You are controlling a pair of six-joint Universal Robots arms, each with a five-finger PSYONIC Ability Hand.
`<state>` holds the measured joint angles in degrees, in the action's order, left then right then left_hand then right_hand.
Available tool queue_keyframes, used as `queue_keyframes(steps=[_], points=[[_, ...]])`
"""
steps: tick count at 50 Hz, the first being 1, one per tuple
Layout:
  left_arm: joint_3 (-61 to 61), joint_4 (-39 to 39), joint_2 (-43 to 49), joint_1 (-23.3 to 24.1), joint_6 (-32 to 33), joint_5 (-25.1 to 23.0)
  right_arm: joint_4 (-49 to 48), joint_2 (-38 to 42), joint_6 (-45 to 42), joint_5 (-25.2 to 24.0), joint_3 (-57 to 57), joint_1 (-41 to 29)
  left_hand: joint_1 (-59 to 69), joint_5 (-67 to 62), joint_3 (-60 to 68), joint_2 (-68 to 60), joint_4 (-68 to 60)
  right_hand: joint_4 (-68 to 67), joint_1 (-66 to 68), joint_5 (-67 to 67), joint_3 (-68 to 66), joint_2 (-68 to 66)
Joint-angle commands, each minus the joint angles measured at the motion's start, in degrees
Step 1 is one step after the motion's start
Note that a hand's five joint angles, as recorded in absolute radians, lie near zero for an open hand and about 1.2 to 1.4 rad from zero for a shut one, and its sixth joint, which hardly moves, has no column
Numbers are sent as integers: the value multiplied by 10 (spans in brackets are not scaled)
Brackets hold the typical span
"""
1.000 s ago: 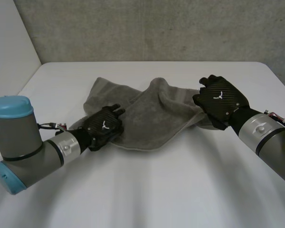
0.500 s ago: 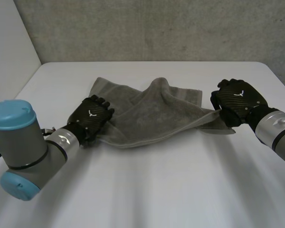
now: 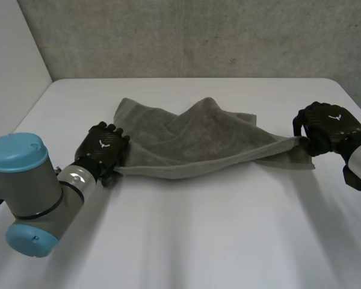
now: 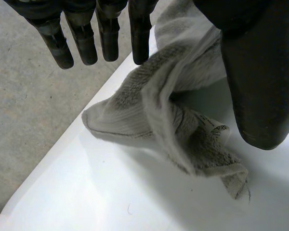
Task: Fold the towel.
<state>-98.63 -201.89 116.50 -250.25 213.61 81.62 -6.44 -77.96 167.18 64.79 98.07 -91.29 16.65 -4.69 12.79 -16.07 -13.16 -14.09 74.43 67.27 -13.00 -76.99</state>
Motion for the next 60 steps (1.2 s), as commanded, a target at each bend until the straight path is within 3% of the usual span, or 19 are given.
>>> queue_keyframes(steps=[1, 6, 10, 16, 28, 36, 41, 49, 60], points=[[3, 0, 12, -2, 1, -1, -1, -2, -1, -3, 8, 18, 11, -31, -28, -17, 32, 41, 56, 27, 30, -30], [2, 0, 15, -9, 0, -1, 0, -2, -1, -4, 10, 40, 109, -128, -28, -115, 32, 41, 56, 27, 30, -30], [2, 1, 15, -8, -16, -3, 0, -2, -2, -10, 22, 42, 400, -420, -28, -406, 32, 41, 56, 27, 30, -30], [1, 6, 8, -2, -54, -11, -1, -5, -1, -12, 27, 45, 633, -653, -28, -639, 32, 41, 56, 27, 30, -30], [-9, 12, -51, -16, -60, -16, 6, -18, -5, -18, 24, 68, 633, -653, -28, -639, 32, 41, 56, 27, 30, -30], [-9, 49, -152, -40, -56, -36, 90, -48, -60, -84, 20, 95, 633, -653, -28, -639, 32, 41, 56, 27, 30, -30], [9, 95, -243, -88, -54, -85, 156, -104, -141, -110, -5, 124, 633, -653, -28, -639, 32, 41, 56, 27, 30, -30], [51, 145, -325, -123, -58, -142, 176, -172, -154, -115, -60, 118, 633, -653, -28, -639, 32, 41, 56, 27, 30, -30], [71, 172, -330, -136, -57, -152, 180, -193, -164, -115, -112, 113, 633, -653, -28, -639, 32, 41, 56, 27, 30, -30]])
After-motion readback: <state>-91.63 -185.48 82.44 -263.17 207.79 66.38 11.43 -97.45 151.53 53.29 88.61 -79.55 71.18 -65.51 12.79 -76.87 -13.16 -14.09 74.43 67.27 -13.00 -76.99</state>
